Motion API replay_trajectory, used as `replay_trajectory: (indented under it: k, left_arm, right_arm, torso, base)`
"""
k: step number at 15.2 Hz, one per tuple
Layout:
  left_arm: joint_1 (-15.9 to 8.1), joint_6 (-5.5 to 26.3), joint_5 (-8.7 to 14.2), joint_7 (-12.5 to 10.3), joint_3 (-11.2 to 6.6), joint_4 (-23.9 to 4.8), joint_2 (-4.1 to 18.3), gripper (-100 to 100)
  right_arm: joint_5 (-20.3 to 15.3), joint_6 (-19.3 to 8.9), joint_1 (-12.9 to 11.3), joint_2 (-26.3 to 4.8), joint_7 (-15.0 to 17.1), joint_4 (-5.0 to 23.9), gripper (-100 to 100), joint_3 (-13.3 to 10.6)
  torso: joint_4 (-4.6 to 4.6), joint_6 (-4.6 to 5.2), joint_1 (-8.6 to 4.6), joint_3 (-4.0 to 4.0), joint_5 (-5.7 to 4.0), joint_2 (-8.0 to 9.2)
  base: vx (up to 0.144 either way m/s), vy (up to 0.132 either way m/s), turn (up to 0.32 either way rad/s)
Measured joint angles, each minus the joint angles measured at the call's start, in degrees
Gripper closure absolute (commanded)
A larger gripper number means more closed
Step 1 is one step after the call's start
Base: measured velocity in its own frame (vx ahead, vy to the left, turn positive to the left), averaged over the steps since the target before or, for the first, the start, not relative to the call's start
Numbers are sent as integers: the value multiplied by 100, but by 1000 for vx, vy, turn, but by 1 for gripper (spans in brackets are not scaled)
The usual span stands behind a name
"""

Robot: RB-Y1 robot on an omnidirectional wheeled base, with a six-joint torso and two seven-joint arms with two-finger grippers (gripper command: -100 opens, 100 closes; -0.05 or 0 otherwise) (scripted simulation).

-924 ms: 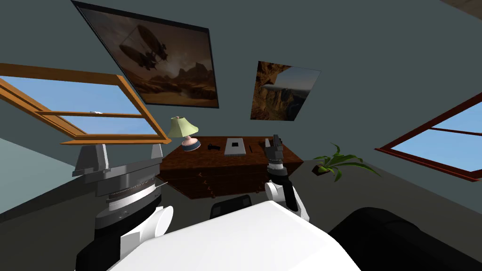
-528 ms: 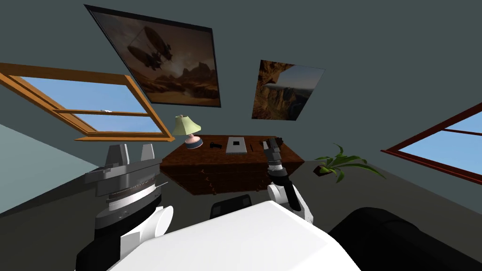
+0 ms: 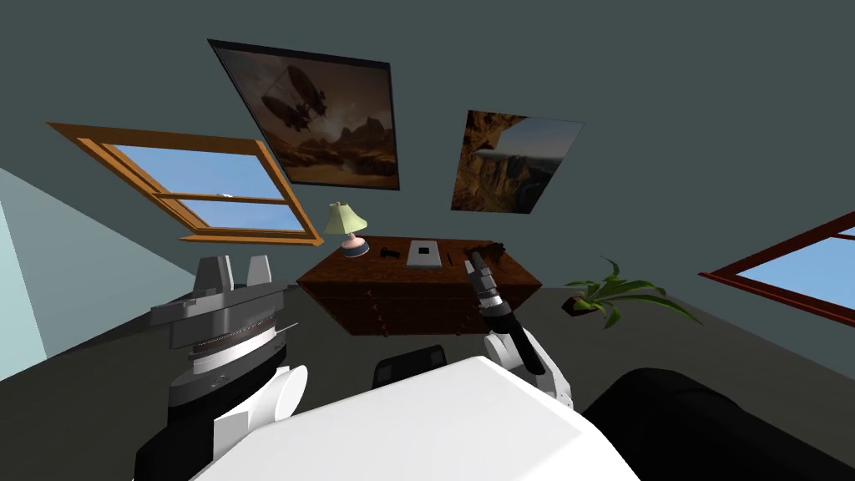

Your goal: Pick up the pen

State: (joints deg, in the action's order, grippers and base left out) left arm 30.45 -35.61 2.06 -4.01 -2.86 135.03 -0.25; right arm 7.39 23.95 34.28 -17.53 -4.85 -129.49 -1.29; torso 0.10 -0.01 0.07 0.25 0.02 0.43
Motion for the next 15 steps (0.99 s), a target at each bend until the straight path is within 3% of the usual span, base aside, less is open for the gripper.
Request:
replay_trajectory:
  k: [15]
  left_arm:
    - [0,0,0,0,0,0,0,0]
  right_arm:
    - [958,-528,530,-1760,-204,810,-100,82]
  torso:
    - [-3,-1,-4,-9,-1,-15]
  base:
    - [-76,32,95]
